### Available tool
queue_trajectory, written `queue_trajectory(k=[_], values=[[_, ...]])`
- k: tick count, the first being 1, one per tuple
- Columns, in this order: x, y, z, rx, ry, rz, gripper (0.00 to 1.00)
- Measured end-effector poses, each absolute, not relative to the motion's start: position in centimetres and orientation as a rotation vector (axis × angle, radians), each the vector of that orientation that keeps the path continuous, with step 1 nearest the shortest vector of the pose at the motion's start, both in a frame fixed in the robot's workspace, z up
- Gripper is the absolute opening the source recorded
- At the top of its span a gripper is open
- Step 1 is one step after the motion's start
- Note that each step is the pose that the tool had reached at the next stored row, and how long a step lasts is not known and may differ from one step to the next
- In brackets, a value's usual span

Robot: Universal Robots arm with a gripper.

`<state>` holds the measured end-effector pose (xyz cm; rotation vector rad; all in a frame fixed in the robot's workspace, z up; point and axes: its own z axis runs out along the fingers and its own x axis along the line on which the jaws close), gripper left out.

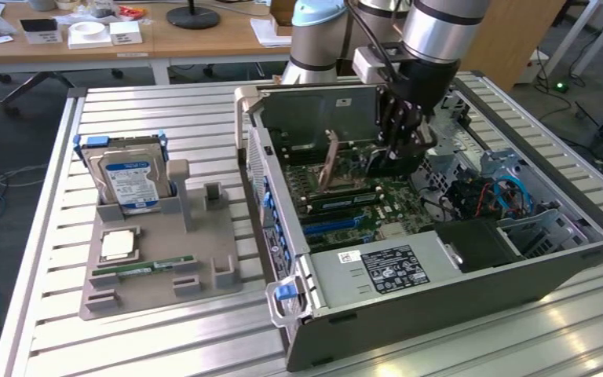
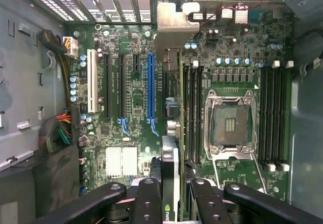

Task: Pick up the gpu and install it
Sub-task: 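Insert the gpu into the slot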

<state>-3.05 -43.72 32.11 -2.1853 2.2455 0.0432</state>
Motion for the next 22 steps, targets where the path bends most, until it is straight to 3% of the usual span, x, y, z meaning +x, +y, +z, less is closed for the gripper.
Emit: queue_trajectory(k=[22], values=[[-4.3,-44.6,30.7,-2.185,2.245,0.043,0.27]])
